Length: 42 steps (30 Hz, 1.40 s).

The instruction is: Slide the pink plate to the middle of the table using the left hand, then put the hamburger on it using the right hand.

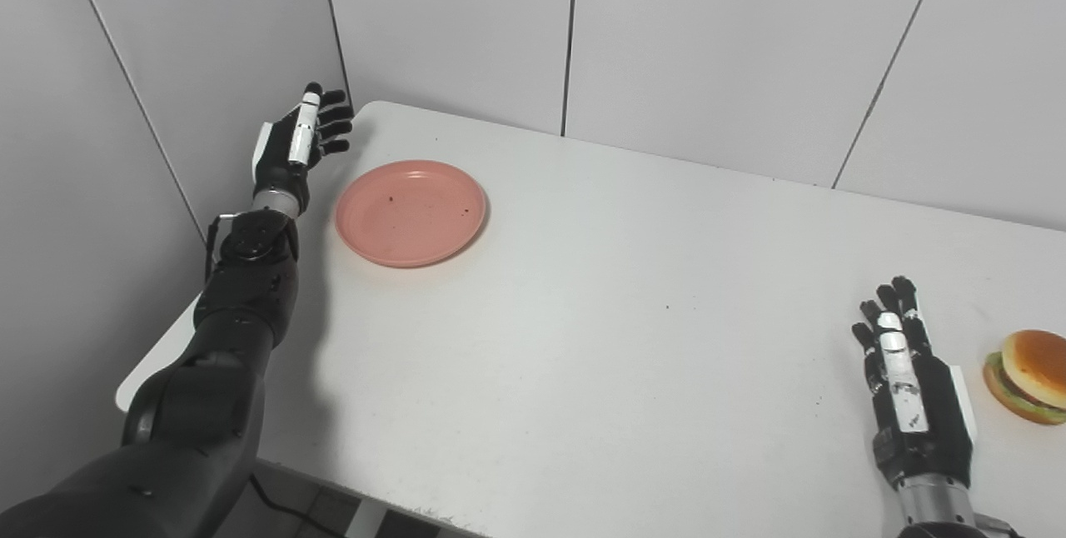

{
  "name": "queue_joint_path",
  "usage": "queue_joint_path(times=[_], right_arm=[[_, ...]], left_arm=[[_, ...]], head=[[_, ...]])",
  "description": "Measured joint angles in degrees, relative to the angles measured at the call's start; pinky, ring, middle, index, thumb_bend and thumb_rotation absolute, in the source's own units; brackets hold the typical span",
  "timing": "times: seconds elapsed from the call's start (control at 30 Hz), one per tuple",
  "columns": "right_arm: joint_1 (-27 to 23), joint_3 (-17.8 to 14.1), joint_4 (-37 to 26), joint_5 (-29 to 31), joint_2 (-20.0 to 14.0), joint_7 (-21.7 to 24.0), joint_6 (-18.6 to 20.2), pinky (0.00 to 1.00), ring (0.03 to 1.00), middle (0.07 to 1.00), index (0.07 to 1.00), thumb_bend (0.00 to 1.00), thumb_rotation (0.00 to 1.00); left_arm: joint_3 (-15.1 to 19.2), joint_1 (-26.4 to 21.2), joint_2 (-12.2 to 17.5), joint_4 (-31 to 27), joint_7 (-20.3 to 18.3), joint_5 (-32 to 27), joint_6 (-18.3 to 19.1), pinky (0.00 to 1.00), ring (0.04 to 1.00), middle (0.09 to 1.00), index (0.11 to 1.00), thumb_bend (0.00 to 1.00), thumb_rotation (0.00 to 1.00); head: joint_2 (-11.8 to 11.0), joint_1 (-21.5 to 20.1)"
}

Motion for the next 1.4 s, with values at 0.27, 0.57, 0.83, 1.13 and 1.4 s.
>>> queue_joint_path(times=[0.27, 0.57, 0.83, 1.13, 1.4], right_arm=[[0.0, 0.0, 0.0, -0.3, -0.1, 0.0, 0.0, 0.98, 0.974, 0.997, 1.0, 0.49, 0.72], [0.0, 0.0, 0.0, -0.8, 0.0, 0.0, 0.0, 0.99, 0.978, 0.999, 1.0, 0.51, 0.73], [0.0, -0.2, 0.0, 0.0, 0.0, 0.0, 0.0, 0.99, 0.975, 1.0, 1.0, 0.51, 0.72], [0.0, -0.2, -0.1, -0.1, 0.0, 0.0, 0.0, 1.0, 0.982, 1.0, 1.0, 0.5, 0.71], [0.0, -0.2, 0.0, -0.1, 0.0, 0.0, 0.0, 0.98, 0.975, 0.998, 1.0, 0.51, 0.7]], left_arm=[[0.1, -1.2, -0.1, 4.7, -0.1, -0.8, 0.2, 0.78, 0.784, 0.762, 0.73, 0.44, 1.0], [2.4, -0.4, -2.0, 0.9, 0.3, -4.2, 4.4, 0.75, 0.775, 0.752, 0.726, 0.39, 1.0], [2.3, 1.8, -4.1, -1.0, -0.5, -4.9, 4.0, 0.77, 0.787, 0.764, 0.743, 0.4, 1.0], [2.4, 2.6, -5.1, -1.1, -1.0, -5.6, 1.9, 0.74, 0.753, 0.733, 0.712, 0.4, 1.0], [2.6, 2.5, -6.6, -2.1, -2.4, -7.5, 2.5, 0.75, 0.75, 0.731, 0.712, 0.41, 1.0]], head=[[0.2, 0.1], [0.5, -0.1], [0.7, 0.0], [0.7, 0.0], [0.8, -0.5]])
